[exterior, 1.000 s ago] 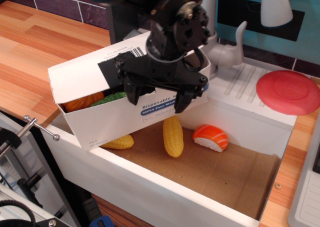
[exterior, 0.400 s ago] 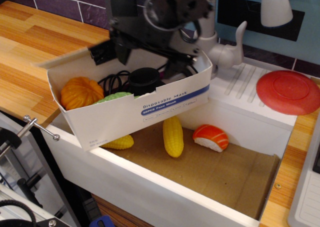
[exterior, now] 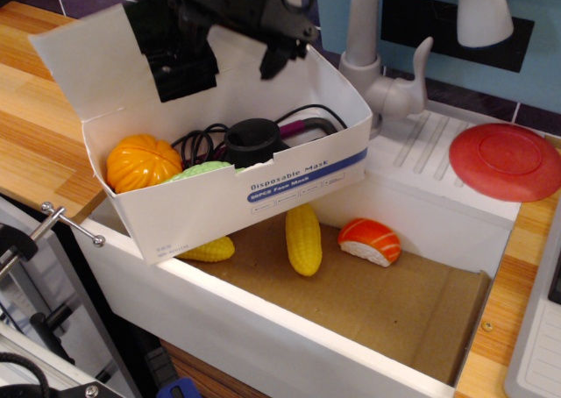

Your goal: Open white1fbox flap

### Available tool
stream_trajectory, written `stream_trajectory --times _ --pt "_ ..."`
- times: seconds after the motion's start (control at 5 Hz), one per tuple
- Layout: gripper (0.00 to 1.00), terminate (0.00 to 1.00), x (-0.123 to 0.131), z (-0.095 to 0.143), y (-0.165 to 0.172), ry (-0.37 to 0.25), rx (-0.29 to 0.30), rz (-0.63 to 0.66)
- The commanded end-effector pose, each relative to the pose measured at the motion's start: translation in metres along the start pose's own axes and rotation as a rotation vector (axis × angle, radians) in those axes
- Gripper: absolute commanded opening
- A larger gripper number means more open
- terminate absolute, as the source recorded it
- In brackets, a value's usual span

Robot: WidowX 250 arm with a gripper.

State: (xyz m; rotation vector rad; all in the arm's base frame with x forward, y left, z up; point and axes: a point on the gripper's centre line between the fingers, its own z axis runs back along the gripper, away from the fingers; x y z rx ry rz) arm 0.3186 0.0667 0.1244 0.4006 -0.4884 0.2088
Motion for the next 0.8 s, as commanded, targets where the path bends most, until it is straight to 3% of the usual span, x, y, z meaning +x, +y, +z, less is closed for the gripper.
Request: stream_trajectory --times 0.0,0.4,0.6 --pt "1.0 0.0 0.05 -0.011 0.01 -0.062 -0.035 -0.039" --pt "1.0 0.0 0.069 -0.039 0.005 -0.097 -0.096 -0.043" --pt "1.0 1.0 0.067 -0.044 0.004 -0.095 -0.099 -0.037"
